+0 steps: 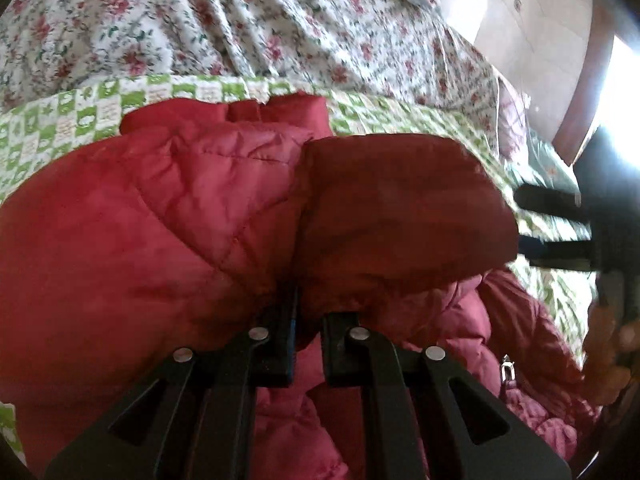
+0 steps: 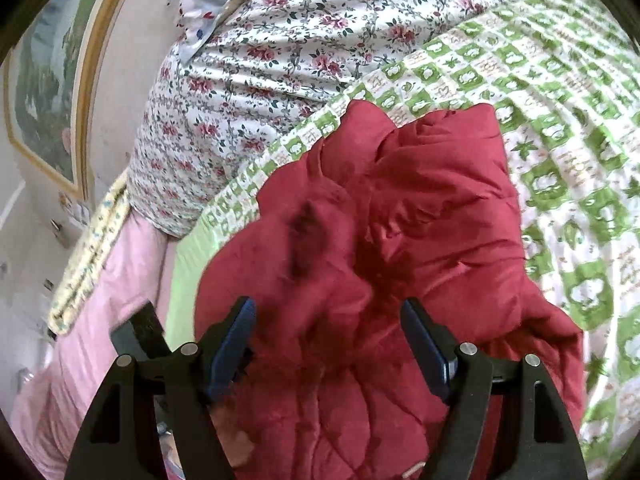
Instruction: Fold large clothes
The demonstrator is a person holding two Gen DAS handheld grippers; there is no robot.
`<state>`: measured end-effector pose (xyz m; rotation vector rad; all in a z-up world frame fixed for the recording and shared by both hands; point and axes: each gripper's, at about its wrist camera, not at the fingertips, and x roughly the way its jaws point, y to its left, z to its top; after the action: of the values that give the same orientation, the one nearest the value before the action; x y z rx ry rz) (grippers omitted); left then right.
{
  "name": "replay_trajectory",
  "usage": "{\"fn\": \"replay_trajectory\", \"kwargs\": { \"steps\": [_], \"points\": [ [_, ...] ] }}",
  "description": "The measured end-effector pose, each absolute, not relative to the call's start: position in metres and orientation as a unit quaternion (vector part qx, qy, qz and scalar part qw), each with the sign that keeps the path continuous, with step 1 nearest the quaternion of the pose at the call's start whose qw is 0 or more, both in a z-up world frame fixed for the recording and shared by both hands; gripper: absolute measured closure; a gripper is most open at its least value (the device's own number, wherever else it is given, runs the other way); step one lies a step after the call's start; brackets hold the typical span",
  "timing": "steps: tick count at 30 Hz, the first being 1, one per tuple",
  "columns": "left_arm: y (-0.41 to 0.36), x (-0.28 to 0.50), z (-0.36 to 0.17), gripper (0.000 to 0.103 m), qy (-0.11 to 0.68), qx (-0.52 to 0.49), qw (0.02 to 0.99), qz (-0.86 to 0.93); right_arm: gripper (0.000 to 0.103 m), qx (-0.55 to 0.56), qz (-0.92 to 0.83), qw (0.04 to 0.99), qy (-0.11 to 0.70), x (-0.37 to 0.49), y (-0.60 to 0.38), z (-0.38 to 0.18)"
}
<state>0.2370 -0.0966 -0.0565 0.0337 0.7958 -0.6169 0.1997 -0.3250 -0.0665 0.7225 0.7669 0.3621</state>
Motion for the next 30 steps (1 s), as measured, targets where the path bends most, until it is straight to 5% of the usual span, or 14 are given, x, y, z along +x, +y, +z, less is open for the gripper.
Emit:
{"fn": "replay_trajectory", "kwargs": {
  "steps": [9, 10, 11, 13, 18, 30],
  "points": [
    [-0.103, 0.236, -0.065, 0.096, 0.389, 0.012, 0.871, -0.299, 0.028, 0.367, 0.172, 0.830, 0.384, 0.237, -0.321, -0.087],
    [-0.103, 0.236, -0.065, 0.096, 0.390, 0.011, 0.870, -0.301, 0.035, 0.365, 0.172, 0.829, 0.386, 0.241, -0.319, -0.089],
    [-0.103, 0.237, -0.065, 0.096, 0.392, 0.011, 0.870, -0.300, 0.057, 0.361, 0.169, 0.830, 0.389, 0.244, -0.317, -0.091],
    [-0.101, 0.237, -0.065, 0.088, 0.397, 0.005, 0.867, -0.301, 0.084, 0.354, 0.163, 0.831, 0.397, 0.249, -0.314, -0.093],
    [-0.082, 0.226, -0.057, 0.078, 0.411, -0.034, 0.854, -0.317, 0.091, 0.331, 0.152, 0.846, 0.389, 0.248, -0.311, -0.086],
    [0.004, 0.243, 0.002, 0.078, 0.352, -0.102, 0.895, -0.253, 0.094, 0.281, 0.141, 0.867, 0.387, 0.231, -0.334, -0.067]
  ]
}}
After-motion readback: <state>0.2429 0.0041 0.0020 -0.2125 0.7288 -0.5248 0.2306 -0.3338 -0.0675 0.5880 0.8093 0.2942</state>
